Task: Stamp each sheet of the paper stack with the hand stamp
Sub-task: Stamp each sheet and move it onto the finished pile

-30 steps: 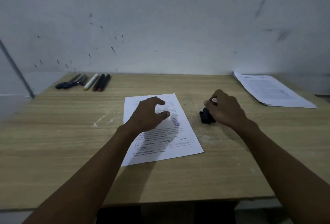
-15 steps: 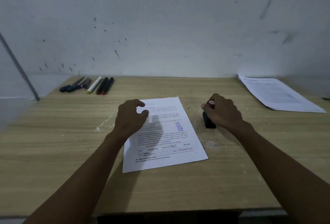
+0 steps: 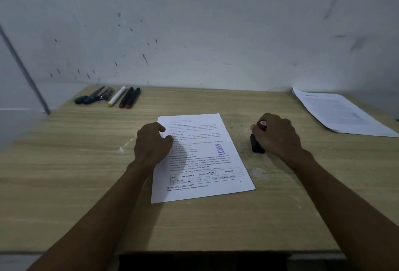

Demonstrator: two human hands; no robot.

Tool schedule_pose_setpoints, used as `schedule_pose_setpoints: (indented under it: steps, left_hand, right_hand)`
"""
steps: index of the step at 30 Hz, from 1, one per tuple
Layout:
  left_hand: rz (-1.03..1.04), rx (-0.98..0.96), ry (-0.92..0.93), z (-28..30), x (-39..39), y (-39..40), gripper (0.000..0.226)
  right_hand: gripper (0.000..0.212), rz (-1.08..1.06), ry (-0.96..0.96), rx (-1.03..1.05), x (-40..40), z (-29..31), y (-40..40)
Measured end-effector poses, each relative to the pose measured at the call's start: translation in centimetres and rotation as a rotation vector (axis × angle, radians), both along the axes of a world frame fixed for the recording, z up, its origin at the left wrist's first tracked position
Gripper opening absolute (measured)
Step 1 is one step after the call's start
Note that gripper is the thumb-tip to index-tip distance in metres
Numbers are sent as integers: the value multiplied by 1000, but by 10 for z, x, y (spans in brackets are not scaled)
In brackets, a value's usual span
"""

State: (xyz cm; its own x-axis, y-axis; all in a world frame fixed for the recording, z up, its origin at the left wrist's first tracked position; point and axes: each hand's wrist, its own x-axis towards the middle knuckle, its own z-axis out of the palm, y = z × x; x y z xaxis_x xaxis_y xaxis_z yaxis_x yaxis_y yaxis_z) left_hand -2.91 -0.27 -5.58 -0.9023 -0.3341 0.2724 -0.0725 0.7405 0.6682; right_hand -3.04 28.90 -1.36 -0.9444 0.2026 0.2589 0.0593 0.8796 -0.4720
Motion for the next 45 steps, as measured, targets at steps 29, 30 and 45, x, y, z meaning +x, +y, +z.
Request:
schedule_pose_setpoints:
  steps: [29, 30, 45]
  left_hand:
    - [-17, 57, 72, 4, 5, 11, 33]
    - [-21, 62, 86, 5, 5, 13, 31]
    - [-115, 116, 133, 17, 12, 39, 25]
  right_hand:
    - [53, -23, 51, -121, 16, -28, -5]
    - [51, -28, 70, -115, 15, -29, -6]
    - [65, 1, 140, -180, 2, -40, -7]
